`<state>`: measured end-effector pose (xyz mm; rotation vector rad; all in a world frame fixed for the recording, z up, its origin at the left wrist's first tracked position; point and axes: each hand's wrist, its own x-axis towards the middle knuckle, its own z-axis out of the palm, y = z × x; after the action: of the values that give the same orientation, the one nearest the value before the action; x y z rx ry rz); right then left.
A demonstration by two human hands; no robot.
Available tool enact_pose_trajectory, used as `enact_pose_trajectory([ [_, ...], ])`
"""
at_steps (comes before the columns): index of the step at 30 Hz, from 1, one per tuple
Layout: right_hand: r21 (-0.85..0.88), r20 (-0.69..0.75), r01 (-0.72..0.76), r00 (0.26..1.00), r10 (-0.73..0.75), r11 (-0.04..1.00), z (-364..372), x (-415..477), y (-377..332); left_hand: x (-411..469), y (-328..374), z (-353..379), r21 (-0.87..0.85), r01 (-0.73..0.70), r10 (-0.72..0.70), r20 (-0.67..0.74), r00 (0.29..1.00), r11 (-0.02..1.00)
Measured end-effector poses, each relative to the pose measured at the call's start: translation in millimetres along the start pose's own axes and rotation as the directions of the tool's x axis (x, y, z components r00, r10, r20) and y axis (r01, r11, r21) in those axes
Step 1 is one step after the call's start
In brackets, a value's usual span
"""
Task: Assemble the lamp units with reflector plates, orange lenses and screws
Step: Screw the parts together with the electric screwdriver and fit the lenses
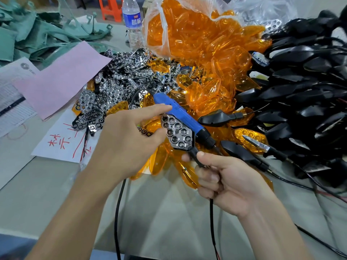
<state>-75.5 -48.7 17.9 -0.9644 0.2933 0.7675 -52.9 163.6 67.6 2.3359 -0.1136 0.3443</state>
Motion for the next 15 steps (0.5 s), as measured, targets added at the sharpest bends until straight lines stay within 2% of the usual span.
enact_pose_trajectory([
  [5,-0.003,0.01,0.0,1.0,0.0,1.0,0.4,1.5,0.1,-1.8,-3.1,4.7,-0.091,0.101,-0.103,-0.019,0.995,0.991],
  [11,-0.009,-0.005,-0.003,1.0,0.003,1.0,-0.7,2.4,0.8,-2.5,-4.8,5.1,-0.168,0.105,-0.122,-0.091,0.988,0.98],
  [15,-0.015,-0.006,-0.002,1.0,0.002,1.0,-1.0,2.1,2.7,3.8,-7.9,2.5,-0.438,0.132,-0.155,-0.016,0.988,0.889],
])
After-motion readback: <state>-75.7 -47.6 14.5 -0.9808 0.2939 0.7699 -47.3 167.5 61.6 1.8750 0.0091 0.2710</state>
